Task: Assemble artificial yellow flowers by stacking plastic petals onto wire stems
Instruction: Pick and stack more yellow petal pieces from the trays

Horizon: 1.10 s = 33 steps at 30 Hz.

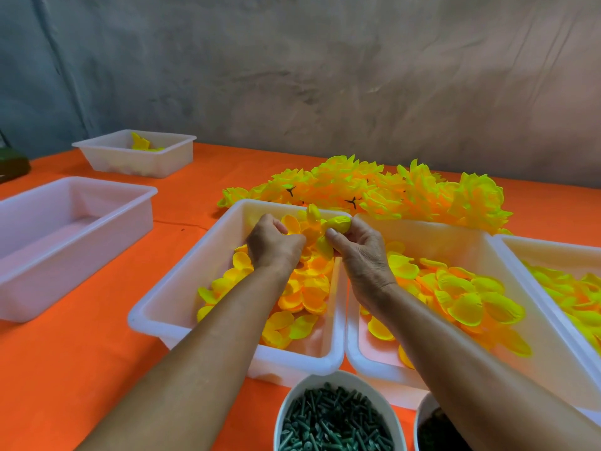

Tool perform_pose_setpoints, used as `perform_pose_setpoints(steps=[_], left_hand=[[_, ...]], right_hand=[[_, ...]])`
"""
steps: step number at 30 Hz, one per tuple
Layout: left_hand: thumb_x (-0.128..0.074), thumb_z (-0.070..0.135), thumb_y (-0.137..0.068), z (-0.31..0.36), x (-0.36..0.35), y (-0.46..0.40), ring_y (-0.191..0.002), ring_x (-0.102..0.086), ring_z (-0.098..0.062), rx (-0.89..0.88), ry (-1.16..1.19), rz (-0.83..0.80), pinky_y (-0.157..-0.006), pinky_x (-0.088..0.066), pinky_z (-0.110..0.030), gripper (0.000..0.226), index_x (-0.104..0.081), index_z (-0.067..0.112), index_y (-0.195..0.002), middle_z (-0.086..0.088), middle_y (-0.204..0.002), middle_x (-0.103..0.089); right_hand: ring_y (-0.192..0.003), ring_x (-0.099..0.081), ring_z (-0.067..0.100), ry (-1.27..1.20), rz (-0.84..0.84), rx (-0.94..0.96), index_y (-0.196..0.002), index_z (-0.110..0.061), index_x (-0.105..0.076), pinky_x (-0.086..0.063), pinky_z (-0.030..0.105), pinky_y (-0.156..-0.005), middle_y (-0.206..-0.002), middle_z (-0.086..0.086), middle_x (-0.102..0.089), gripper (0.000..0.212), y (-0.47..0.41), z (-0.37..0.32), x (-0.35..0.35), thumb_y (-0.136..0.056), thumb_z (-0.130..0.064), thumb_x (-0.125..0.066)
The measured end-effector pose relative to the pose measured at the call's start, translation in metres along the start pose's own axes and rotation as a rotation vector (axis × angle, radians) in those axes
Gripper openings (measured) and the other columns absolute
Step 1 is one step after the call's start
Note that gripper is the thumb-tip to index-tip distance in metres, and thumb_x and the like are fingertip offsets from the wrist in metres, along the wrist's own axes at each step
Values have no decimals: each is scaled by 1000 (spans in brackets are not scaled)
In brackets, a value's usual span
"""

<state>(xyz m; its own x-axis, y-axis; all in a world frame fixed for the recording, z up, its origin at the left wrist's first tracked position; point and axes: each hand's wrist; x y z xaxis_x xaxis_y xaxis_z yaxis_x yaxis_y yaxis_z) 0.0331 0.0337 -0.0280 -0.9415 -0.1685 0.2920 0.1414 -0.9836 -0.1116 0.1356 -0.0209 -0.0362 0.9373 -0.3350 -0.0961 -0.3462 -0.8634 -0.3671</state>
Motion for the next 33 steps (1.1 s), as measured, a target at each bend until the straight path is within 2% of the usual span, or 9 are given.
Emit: perform_pose_setpoints(steps=[4, 10, 13, 16, 18, 20, 23, 27, 33], left_hand=[[-71, 9, -70, 0, 0, 0, -52, -58, -17, 32, -5, 26, -52, -58, -36, 25, -49, 14, -80, 0, -67, -51], [-73, 7, -70, -1, 0, -1, -59, -64, -24, 92, 40, 5, -55, -59, -44, 25, -55, 9, -87, -4, -70, -55], [-72, 6, -69, -1, 4, 1, -66, -65, -30, -3, 21, -5, -62, -58, -46, 30, -53, 11, -91, 2, -73, -51], [-72, 5, -69, -2, 6, 4, -90, -64, -32, -113, -20, -54, -75, -55, -46, 47, -49, 11, -109, -7, -96, -59], [-74, 11, -73, -3, 5, 6, -103, -60, -27, -199, -61, -96, -83, -53, -39, 53, -49, 13, -121, -10, -109, -62], [-74, 19, -79, -2, 4, 9, -107, -59, -21, -272, -88, -118, -85, -50, -31, 43, -57, 15, -119, -8, -112, -65], [-70, 17, -81, 0, 5, 10, -101, -62, -21, -335, -137, -96, -84, -49, -30, 28, -64, 15, -108, -7, -103, -68], [-68, 8, -80, 1, 5, 15, -69, -54, -19, -439, -172, -77, -59, -36, -21, 19, -62, 17, -95, -2, -77, -61], [-72, 4, -78, -3, 5, 10, -70, -51, -17, -422, -82, -59, -57, -33, -19, 24, -52, 18, -83, 3, -74, -55]], right_hand=[[-81, -57, 23, 22, -9, 9, -97, -7, -64, -47, 35, -70, -90, 15, -62, 14, 0, -1, 0, -90, 2, -56], [-79, -59, 16, 85, -21, 31, -98, -5, -66, -49, 31, -70, -89, 14, -64, 13, 1, 3, 1, -90, 0, -57], [-71, -58, 13, 64, 7, 10, -86, -12, -66, -48, 27, -63, -79, 8, -64, 17, -1, 2, 1, -88, 4, -58], [-58, -54, 15, 134, 95, -18, -67, -7, -62, -46, 31, -56, -64, 9, -59, 20, -5, 2, 1, -78, 10, -63], [-58, -53, 20, 141, 126, -44, -69, -1, -58, -47, 29, -53, -63, 14, -57, 15, -6, 2, 0, -73, 11, -64], [-57, -55, 19, 126, 115, -71, -82, -7, -58, -47, 24, -49, -65, 14, -59, 22, -6, 1, 0, -73, 11, -64], [-56, -52, 15, 222, 51, -60, -82, -12, -61, -44, 26, -51, -64, 6, -60, 24, -6, 0, -3, -72, 10, -63], [-60, -49, 14, 375, 37, -17, -69, -15, -58, -42, 26, -54, -66, 2, -57, 21, -5, 1, -5, -70, 4, -66], [-63, -51, 12, 394, -15, 26, -84, -14, -58, -46, 29, -57, -78, 0, -58, 19, -1, -6, -6, -74, -9, -73]])
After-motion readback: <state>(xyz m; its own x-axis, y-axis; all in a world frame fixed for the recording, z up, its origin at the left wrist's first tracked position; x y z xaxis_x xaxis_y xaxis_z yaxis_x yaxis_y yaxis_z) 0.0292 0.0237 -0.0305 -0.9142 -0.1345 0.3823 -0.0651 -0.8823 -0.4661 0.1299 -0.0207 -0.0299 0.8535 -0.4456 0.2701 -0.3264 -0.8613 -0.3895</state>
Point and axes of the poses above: each hand's wrist, its own y-axis away from the middle knuckle, its own x-axis out of the back of the hand, z = x × y
